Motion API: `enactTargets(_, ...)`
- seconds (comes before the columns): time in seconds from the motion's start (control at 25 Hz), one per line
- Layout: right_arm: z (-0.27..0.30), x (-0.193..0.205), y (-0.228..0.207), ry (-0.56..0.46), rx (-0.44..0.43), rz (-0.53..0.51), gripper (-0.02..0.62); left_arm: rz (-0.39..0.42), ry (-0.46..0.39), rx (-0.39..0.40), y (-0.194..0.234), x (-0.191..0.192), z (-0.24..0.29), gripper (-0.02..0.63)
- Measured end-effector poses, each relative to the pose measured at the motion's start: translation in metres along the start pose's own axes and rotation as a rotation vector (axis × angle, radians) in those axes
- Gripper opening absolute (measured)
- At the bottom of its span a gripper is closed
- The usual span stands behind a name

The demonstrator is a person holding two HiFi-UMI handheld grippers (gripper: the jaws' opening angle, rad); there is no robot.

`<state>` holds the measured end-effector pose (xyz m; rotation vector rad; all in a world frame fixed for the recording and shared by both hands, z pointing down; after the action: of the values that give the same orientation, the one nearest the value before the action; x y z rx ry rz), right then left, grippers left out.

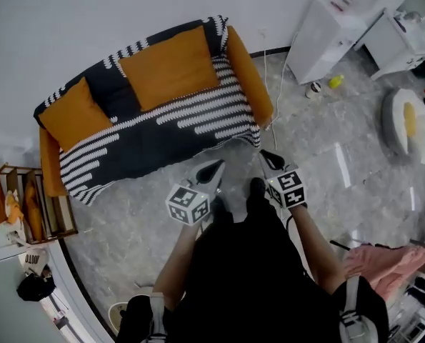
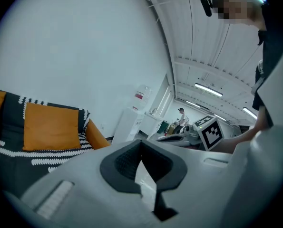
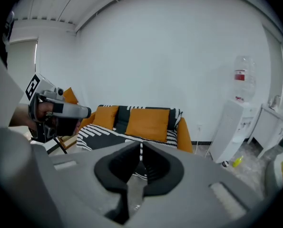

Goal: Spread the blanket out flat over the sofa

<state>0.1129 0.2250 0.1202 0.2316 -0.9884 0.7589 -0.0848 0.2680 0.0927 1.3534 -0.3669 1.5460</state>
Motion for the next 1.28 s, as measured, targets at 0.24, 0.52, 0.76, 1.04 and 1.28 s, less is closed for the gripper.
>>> enactTargets(0.24, -0.006, -0.030, 0.035, -0.116, -0.037, 0.018, 0.014, 0.019, -0.036, -0.010, 0.007, -0.017, -0.034, 0.006)
enactTargets(0.52, -0.011, -0.064, 0.065, -0.190, -0.073, 0.000, 0.003, 0.036, -0.097, -0.032, 0.010, -0.041, -0.066, 0.006)
enactTargets(0.76, -0.006, -0.085, 0.085, -0.223, -0.109, -0.016, 0.003, 0.049, -0.143, -0.059, 0.018, -0.057, -0.086, 0.006)
enactTargets(1.04, -0.001, -0.108, 0.117, -0.293, -0.192, -0.072, 0.002, 0.037, -0.170, -0.094, 0.032, -0.060, -0.109, 0.006)
enactTargets(1.28, 0.001, -0.116, 0.136, -0.334, -0.249, -0.072, 0.002, 0.036, -0.177, -0.096, 0.036, -0.059, -0.114, 0.006)
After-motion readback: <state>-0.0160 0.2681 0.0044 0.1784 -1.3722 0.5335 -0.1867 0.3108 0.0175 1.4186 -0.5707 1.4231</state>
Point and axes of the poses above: the fingertips, and each gripper's own axes: z forward along the fingers, y to its left, x out of its underside, the point moved 7 cm from there along -z, backward along the fingers, and after that the axes turned 7 degrees about -x, right-handed, at the moved point
